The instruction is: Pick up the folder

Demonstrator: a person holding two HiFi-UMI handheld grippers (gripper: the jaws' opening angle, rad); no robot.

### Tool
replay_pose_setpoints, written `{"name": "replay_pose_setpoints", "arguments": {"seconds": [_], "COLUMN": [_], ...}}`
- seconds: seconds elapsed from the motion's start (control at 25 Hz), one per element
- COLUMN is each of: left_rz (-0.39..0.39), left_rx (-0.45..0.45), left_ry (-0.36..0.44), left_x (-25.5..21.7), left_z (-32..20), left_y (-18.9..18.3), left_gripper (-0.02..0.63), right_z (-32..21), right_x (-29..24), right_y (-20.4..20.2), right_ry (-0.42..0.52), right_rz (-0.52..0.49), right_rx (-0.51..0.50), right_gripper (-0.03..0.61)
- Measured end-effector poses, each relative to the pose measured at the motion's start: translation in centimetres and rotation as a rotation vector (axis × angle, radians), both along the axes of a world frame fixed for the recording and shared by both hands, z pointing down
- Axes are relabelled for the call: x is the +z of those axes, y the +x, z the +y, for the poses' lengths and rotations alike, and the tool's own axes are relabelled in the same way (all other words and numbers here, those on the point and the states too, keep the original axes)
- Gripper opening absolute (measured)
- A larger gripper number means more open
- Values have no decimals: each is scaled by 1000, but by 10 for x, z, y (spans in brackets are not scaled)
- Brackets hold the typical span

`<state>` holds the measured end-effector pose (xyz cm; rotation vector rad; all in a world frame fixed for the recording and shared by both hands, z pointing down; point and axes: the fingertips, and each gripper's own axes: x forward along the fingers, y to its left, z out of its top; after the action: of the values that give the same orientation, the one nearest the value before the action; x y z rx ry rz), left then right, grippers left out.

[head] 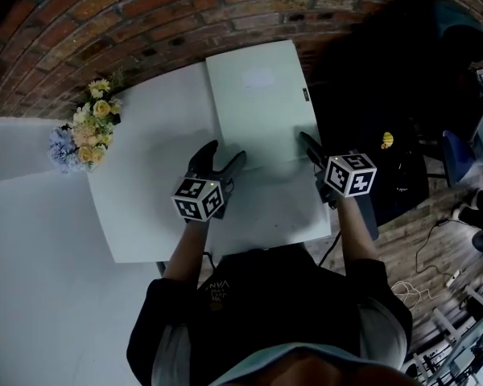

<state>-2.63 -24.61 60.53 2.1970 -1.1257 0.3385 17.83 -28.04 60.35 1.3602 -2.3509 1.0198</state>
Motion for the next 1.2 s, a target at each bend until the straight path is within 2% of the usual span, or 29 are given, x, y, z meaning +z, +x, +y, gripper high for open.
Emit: {"name": "replay_pose_setpoints", "arguments": {"seconds": [0.32,0.52,0.76,1.2], "left_rz": [54,59,68,61], "left_rx": [-9,-10,-14,-3], "left_ry": [-64,-88,-132,-125], "left_x": [9,16,27,26], "left_z": [-4,-6,-5,-8], "left_y": [10,13,17,22], "left_gripper": [362,365,365,364], "right_z": [-3,-6,-6,-5], "right_x": [13,22,24,19], "right_y": [-10,-10,-11,-13], "right_ry": [-67,-89,-108,-86], "right_rz": [-72,-72,-117,-71], "right_rx": [-34,-46,-33,-28], "right_gripper": [311,316,324,317]}}
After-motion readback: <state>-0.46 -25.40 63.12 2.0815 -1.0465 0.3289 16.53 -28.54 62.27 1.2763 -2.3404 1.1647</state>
